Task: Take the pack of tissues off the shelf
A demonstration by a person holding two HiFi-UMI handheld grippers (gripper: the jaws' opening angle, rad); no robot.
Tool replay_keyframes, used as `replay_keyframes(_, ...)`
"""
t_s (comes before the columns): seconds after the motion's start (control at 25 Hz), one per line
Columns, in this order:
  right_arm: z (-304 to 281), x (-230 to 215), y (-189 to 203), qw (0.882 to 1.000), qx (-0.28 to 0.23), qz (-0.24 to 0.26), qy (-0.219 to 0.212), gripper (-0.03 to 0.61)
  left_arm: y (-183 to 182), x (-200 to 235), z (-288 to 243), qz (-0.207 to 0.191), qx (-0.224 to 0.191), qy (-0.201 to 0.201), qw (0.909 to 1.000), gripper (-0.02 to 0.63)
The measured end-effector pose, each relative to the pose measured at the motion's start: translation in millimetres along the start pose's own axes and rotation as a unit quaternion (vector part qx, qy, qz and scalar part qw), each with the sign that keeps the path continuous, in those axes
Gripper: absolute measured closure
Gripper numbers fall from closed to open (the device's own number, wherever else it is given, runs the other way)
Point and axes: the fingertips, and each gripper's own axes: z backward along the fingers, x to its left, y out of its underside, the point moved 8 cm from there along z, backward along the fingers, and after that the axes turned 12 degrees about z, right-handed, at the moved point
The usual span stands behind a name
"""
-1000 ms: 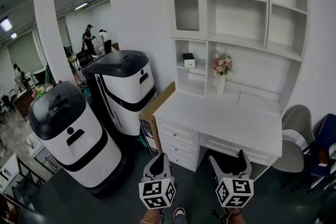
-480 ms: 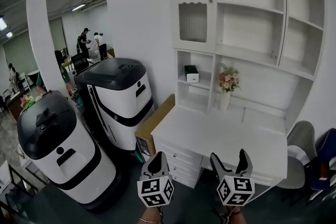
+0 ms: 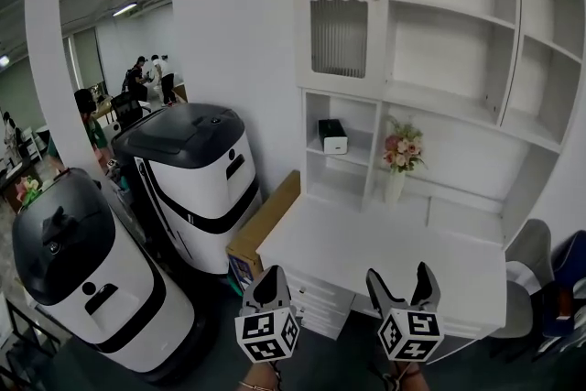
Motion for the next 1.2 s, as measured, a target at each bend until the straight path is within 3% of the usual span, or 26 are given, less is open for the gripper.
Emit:
replay_keyframes(0.56, -126.3, -14.4, 15.1, 0.999, 0.006, -0.023, -0.022, 0.110, -2.7, 20.4, -107.0, -0.023, 0.010, -0.021, 0.9995, 0.595)
replay_keyframes(1.2, -315.6, -35.4, -12.2, 0.997, -0.007, -0.023, -0.080, 0.110, -40.5, 33.3, -271.1, -0.027, -0.016, -0.056, 0.9979, 0.595)
